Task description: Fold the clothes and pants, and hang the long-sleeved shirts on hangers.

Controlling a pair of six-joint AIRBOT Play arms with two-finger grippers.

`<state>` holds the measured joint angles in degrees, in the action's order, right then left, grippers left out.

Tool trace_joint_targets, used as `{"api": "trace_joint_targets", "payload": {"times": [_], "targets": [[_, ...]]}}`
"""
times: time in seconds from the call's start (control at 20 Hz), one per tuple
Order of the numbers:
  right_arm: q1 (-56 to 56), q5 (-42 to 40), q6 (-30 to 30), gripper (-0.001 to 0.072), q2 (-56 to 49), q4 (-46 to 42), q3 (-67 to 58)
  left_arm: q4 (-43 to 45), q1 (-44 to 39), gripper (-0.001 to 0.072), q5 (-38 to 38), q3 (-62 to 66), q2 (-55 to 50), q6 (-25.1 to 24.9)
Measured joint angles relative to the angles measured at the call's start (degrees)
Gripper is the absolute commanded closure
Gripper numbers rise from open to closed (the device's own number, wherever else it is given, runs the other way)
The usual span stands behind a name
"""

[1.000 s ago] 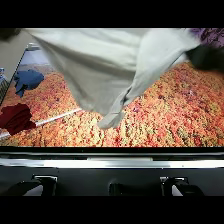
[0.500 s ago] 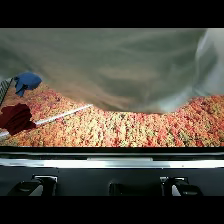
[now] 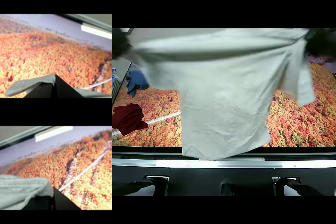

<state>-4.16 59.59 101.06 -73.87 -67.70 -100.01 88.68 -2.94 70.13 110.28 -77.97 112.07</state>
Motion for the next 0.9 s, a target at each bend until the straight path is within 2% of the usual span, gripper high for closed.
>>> {"api": "trace_joint_targets", "payload": {"times": [0.25, 0.3, 0.4, 0.45, 0.5, 0.55, 0.6, 0.7, 0.9], "targets": [[5.0, -6.0, 0.2, 0.0676, -19.8, 7.4, 0.0, 0.0, 0.0, 0.0692, -1.9, -0.2, -18.1, 2.7], [6.6, -6.4, 0.2, 0.0651, -22.9, 8.2, 0.0, 0.0, -0.1, 0.0692, -2.3, -0.2, -20.5, 3.5], [9.0, -6.6, 0.5, 0.0535, -27.5, 9.3, 0.0, -0.2, -0.3, 0.0691, -2.7, -0.2, -24.2, 4.0], [9.9, -6.4, 0.8, 0.0412, -29.1, 9.6, 0.0, -0.3, -0.3, 0.0691, -2.8, -0.2, -25.5, 4.2], [10.4, -5.8, 1.4, 0.032, -30.1, 9.8, 0.0, -0.4, -0.3, 0.0691, -2.8, -0.2, -26.3, 4.5], [10.6, -5.0, 1.9, 0.0266, -30.6, 10.1, 0.0, -0.4, -0.3, 0.069, -2.8, -0.2, -26.9, 4.6], [10.3, -4.0, 2.4, 0.0244, -30.7, 10.4, 0.0, -0.5, -0.3, 0.069, -2.8, -0.2, -27.2, 4.8], [8.1, -0.7, 2.2, 0.0244, -29.3, 10.6, 0.0, -0.7, -0.3, 0.069, -1.6, -0.2, -27.4, 4.9], [-0.9, 8.1, -2.1, 0.0211, -22.3, 10.5, -0.1, -0.8, -0.3, 0.069, 3.9, 0.1, -27.3, 4.9]]}}
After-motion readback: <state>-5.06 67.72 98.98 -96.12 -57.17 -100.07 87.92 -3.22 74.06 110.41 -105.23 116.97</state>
